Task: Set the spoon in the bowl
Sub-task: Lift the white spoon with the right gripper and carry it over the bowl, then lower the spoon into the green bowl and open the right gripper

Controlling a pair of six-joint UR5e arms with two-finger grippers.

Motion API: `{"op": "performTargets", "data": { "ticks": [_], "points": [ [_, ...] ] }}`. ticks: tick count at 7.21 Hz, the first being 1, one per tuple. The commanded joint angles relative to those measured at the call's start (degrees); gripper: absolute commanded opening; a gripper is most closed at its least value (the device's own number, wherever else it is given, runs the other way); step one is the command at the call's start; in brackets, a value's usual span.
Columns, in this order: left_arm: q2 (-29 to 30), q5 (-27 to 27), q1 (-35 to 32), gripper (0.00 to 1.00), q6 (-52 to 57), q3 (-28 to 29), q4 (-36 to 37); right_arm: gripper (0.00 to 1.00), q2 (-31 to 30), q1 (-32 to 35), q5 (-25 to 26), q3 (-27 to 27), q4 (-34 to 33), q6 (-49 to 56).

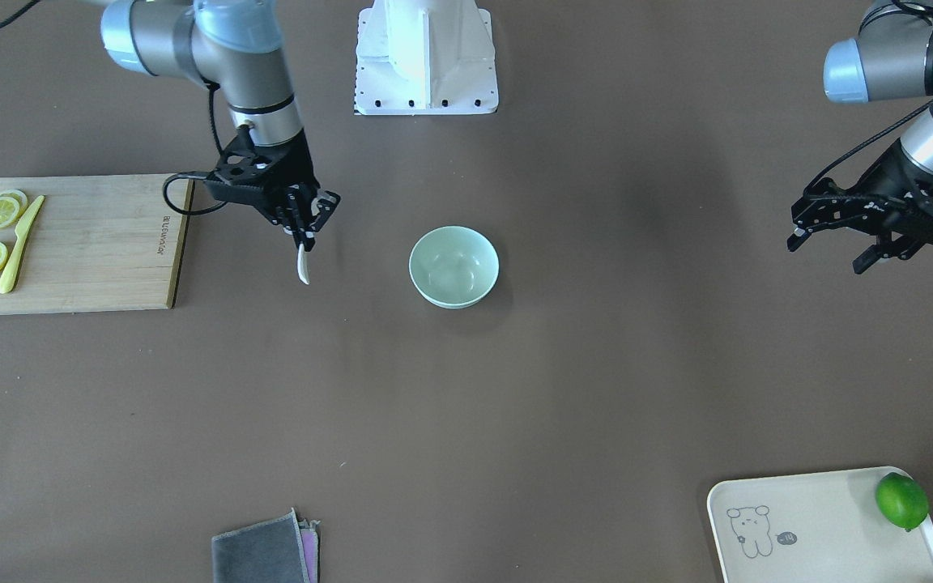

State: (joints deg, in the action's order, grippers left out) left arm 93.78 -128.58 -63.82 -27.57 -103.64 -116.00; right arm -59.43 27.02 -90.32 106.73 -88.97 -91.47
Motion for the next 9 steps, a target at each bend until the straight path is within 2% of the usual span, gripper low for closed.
{"op": "performTargets", "data": {
  "ticks": [1, 2, 4, 5, 6, 9],
  "points": [
    [0.0, 0.0, 0.01, 0.99, -0.02, 0.02, -0.02, 0.0, 15.52, -1.62, 4.26, -11.57, -3.94, -6.6],
    [0.0, 0.0, 0.01, 0.99, -0.02, 0.02, -0.02, 0.0, 18.97, -1.97, 5.32, -15.72, -3.59, -8.44],
    [0.0, -0.09, 0.01, 0.99, -0.02, 0.37, -0.02, 0.0, 20.14, -3.2, 8.83, -17.26, -3.41, -9.43],
    [0.0, -0.18, 0.01, 0.99, 0.06, 0.46, -0.02, 0.24, 20.32, -3.12, 8.93, -17.17, -3.41, -8.99],
    [0.0, -0.18, 0.01, 0.99, -0.02, 0.28, -0.02, 0.99, 20.15, -3.12, 9.63, -17.08, -3.41, -7.25],
    [0.0, -0.26, 0.01, 0.99, -0.72, 0.28, -0.8, 1.0, 19.97, -3.03, 9.55, -15.42, -3.5, -5.56]
  ]
}}
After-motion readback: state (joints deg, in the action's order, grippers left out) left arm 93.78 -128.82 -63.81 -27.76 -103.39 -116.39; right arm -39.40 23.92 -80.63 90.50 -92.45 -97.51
